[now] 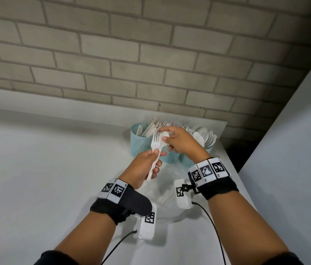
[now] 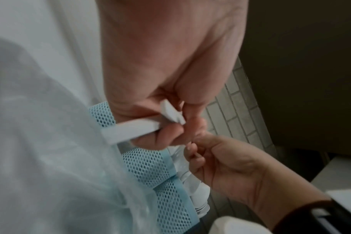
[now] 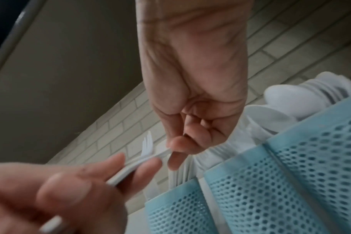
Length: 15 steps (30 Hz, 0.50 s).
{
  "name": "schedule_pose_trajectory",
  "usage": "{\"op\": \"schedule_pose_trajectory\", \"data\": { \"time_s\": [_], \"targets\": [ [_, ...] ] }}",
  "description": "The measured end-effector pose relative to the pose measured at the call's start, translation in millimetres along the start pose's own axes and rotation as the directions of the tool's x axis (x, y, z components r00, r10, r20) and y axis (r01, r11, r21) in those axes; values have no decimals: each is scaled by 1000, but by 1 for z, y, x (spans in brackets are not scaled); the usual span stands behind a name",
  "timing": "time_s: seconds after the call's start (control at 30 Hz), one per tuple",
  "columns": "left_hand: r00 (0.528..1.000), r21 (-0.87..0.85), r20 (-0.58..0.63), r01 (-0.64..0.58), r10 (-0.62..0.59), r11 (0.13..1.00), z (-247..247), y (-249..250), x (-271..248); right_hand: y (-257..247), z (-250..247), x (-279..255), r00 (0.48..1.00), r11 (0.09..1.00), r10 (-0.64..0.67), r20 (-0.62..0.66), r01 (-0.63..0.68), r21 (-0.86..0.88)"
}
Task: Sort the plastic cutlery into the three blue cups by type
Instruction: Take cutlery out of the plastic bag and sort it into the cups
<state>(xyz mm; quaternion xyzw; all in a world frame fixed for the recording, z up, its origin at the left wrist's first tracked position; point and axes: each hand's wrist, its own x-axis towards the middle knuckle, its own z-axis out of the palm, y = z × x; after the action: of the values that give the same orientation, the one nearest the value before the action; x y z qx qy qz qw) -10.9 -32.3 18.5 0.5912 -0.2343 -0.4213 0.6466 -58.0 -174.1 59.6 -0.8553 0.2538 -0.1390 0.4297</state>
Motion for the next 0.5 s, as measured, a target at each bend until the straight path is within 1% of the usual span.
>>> {"op": "schedule_pose_trajectory", "data": {
  "time_s": [0.03,0.1,0.13,0.2,0.27,0.33,0.43,0.47,0.5],
  "targets": [
    [1000,18,-5,4,-4,1000,1,0,0,3,-5,-1,998,999,45,-36,-43,33],
    [1000,41,-5,4,-4,999,4,1,0,6,-18,0,981,994,96,-166,-85,76],
    [1000,52,-1,4,-4,999,4,1,1,6,-25,1,963,991,110,-245,-89,97],
    [1000,80,1,6,-6,997,6,3,2,4,-42,1,909,989,111,-402,-62,133],
    [1000,106,5,6,-7,994,7,4,3,0,-60,-3,836,992,60,-546,9,123],
    [1000,119,13,6,-7,993,9,5,5,-7,-77,-13,736,999,-36,-676,54,6],
    [1000,115,19,12,-15,993,14,6,7,-14,-96,-30,567,985,-154,-809,24,-170],
    [1000,109,22,14,-17,994,16,6,7,-15,-99,-34,529,979,-179,-829,14,-203],
    [1000,104,24,16,-19,994,18,6,8,-14,-101,-36,507,973,-198,-839,-1,-230]
  ]
}}
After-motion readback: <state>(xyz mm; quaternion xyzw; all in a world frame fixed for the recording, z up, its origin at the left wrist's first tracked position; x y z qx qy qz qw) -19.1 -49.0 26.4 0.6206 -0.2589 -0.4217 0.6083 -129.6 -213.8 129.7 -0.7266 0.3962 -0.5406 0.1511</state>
